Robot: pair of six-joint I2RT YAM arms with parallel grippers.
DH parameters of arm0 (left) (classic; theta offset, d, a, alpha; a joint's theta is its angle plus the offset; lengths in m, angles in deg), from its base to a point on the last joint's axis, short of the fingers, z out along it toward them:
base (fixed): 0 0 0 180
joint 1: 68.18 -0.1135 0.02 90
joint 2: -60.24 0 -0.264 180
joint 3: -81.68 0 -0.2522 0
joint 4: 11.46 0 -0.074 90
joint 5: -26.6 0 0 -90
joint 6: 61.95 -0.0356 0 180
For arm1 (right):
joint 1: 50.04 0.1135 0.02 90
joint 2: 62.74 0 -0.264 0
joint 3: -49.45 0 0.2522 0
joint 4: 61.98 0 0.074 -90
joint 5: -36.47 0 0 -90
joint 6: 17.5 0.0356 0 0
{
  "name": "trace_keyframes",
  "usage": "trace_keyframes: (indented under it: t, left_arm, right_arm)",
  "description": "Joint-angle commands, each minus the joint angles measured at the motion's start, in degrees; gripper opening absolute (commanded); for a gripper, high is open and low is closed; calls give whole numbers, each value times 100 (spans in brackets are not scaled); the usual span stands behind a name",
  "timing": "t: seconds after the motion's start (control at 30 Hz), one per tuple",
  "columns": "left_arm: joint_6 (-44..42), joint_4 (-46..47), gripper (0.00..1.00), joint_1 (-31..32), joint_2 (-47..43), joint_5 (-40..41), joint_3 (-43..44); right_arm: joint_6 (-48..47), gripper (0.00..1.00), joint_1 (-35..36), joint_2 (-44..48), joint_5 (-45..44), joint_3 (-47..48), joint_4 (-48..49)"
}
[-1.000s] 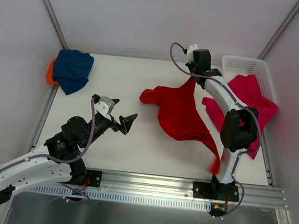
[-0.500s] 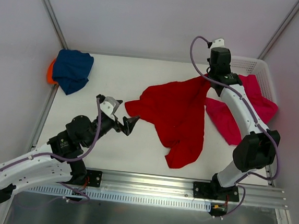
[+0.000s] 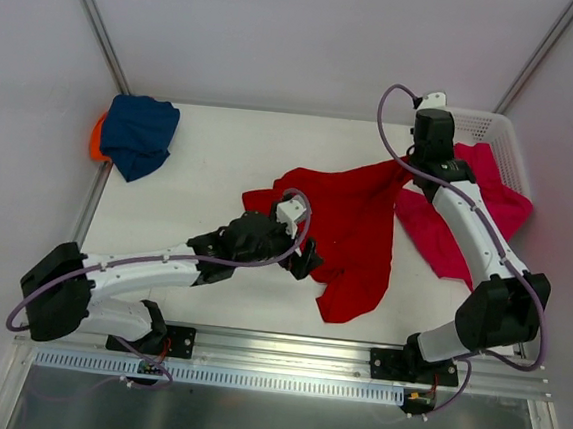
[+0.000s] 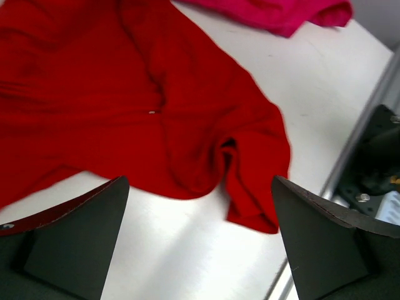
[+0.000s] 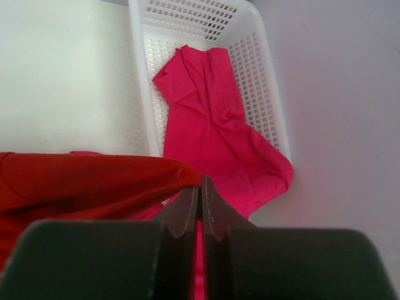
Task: Fold and stack the t-shirts
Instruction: Flatten out the tshirt
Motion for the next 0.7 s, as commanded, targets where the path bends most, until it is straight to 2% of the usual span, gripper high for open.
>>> trace_keyframes:
  t: [0.0, 0.1, 0.23, 0.33, 0.5, 0.67]
  left_arm:
    - [966, 984, 98, 27, 703, -1174, 533]
    - [1248, 1037, 97, 71, 1416, -1447, 735]
    - [1468, 941, 99, 308, 1786, -1492, 920]
    - [1688, 537, 99, 624, 2014, -1475, 1183]
    - [2022, -114, 99, 1396, 2094, -1194, 1254]
    - [2462, -282, 99, 1574, 1954, -904, 895]
  right_arm:
    - [254, 0, -221, 463, -88, -143, 122]
    - [403, 0, -335, 533, 0, -275, 122]
    - [456, 0, -388, 533, 36, -354, 122]
    - [500, 0, -423, 560, 53, -398, 122]
    - [553, 0, -511, 560, 106, -433, 122]
    - [597, 0, -520, 560, 141, -451, 122]
